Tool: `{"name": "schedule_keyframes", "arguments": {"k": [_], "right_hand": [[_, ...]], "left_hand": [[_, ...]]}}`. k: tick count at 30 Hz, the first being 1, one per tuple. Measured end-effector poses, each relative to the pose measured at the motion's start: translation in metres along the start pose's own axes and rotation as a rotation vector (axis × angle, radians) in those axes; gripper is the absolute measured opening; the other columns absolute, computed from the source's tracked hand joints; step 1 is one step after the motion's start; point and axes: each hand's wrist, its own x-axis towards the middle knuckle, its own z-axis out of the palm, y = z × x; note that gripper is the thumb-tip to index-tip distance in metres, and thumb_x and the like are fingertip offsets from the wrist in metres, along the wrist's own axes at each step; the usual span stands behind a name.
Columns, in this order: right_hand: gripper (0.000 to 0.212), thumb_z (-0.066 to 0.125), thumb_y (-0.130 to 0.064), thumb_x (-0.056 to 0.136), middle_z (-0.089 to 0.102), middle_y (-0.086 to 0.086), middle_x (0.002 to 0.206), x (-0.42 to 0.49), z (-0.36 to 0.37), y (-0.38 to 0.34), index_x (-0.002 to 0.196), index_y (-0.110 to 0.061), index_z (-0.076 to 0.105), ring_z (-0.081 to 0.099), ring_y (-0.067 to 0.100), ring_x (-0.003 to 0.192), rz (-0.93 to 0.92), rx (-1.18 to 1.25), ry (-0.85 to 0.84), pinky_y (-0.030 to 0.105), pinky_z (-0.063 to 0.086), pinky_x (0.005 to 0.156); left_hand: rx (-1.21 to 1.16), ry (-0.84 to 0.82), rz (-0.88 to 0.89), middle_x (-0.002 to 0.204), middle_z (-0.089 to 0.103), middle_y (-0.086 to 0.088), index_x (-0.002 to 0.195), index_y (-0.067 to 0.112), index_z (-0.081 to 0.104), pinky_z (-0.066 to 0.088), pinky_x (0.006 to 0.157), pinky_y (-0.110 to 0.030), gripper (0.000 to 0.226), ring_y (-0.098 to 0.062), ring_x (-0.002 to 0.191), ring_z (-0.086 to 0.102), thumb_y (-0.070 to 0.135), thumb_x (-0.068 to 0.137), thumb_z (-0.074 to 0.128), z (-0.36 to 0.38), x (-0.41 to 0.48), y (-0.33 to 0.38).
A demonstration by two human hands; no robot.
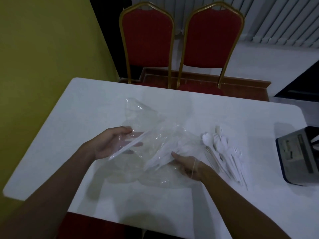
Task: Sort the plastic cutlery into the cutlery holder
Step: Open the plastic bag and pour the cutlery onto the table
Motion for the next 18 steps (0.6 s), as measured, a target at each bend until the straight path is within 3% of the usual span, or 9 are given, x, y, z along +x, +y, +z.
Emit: {"name": "schedule_keyframes", "arguments": {"k": [2,4,6,7,9,10,12,14,18], "right_hand": [[0.047,0.075,-0.043,0.075,0.063,0.012,0.088,0.0,0.006,-0.004,0.095,-0.001,0.066,0.057,0.018,0.073,-0.013,-0.003,-0.02,0.026,0.049,0.067],[0.042,0.072,-0.037,0.082,0.068,0.017,0.102,0.003,0.012,-0.008,0.1,0.0,0.065,0.063,0.025,0.088,-0.018,0.036,-0.03,0.034,0.054,0.081],[0.054,0.074,-0.034,0.08,0.065,0.022,0.121,0.002,0.022,-0.012,0.117,0.004,0.063,0.064,0.032,0.109,-0.032,0.075,-0.058,0.041,0.049,0.101],[0.059,0.076,-0.031,0.078,0.063,0.023,0.124,0.004,0.025,-0.012,0.122,0.005,0.06,0.061,0.034,0.116,-0.037,0.119,-0.086,0.044,0.044,0.106],[0.051,0.074,-0.022,0.081,0.065,0.023,0.119,0.005,0.032,-0.013,0.121,0.006,0.061,0.062,0.034,0.115,-0.017,0.23,-0.135,0.043,0.045,0.105],[0.039,0.07,-0.018,0.085,0.068,0.022,0.112,0.005,0.034,-0.012,0.114,0.006,0.064,0.065,0.033,0.107,-0.006,0.271,-0.164,0.041,0.049,0.101],[0.032,0.066,-0.021,0.088,0.069,0.02,0.1,0.007,0.037,-0.011,0.106,0.005,0.064,0.068,0.03,0.09,-0.008,0.277,-0.206,0.038,0.055,0.087],[0.046,0.07,-0.029,0.084,0.065,0.022,0.103,0.009,0.04,-0.011,0.113,0.005,0.062,0.067,0.031,0.085,-0.013,0.245,-0.198,0.038,0.056,0.079],[0.046,0.069,-0.028,0.087,0.063,0.022,0.121,0.011,0.047,-0.012,0.122,0.0,0.061,0.061,0.037,0.113,-0.004,0.291,-0.18,0.045,0.051,0.097]], "left_hand": [[-0.022,0.016,0.012,0.135,0.057,-0.004,0.122,0.006,0.043,0.037,0.104,-0.055,0.035,-0.035,0.12,0.057,0.028,0.095,0.041,0.008,0.007,-0.002],[-0.004,0.084,0.013,0.132,0.06,-0.005,0.124,-0.007,0.047,0.044,0.102,-0.054,0.045,-0.034,0.116,0.06,0.028,0.099,0.031,0.015,0.012,-0.003],[0.023,0.109,0.046,0.131,0.06,-0.009,0.129,-0.002,0.047,0.05,0.094,-0.051,0.046,-0.035,0.114,0.061,0.034,0.1,0.039,0.018,0.016,-0.008],[0.04,0.12,0.069,0.131,0.059,-0.013,0.125,0.001,0.048,0.051,0.093,-0.052,0.047,-0.036,0.112,0.062,0.036,0.094,0.053,0.018,0.016,-0.01],[0.076,0.129,0.074,0.128,0.059,-0.019,0.12,0.003,0.05,0.049,0.094,-0.055,0.067,-0.039,0.109,0.063,0.031,0.069,0.082,0.014,0.013,-0.013],[0.104,0.104,0.061,0.127,0.06,-0.02,0.122,0.003,0.051,0.048,0.095,-0.054,0.075,-0.04,0.11,0.062,0.026,0.061,0.088,0.012,0.012,-0.014],[0.136,0.029,0.063,0.125,0.061,-0.021,0.126,0.003,0.053,0.047,0.097,-0.052,0.063,-0.042,0.111,0.061,0.014,0.071,0.081,0.01,0.01,-0.018],[0.132,0.04,0.079,0.123,0.062,-0.021,0.126,0.002,0.054,0.049,0.095,-0.051,0.041,-0.042,0.111,0.061,0.002,0.086,0.063,0.01,0.008,-0.019],[0.128,0.083,0.118,0.119,0.064,-0.022,0.124,0.003,0.056,0.054,0.09,-0.047,0.035,-0.041,0.108,0.063,-0.002,0.09,0.055,0.003,0.006,-0.024]]}}
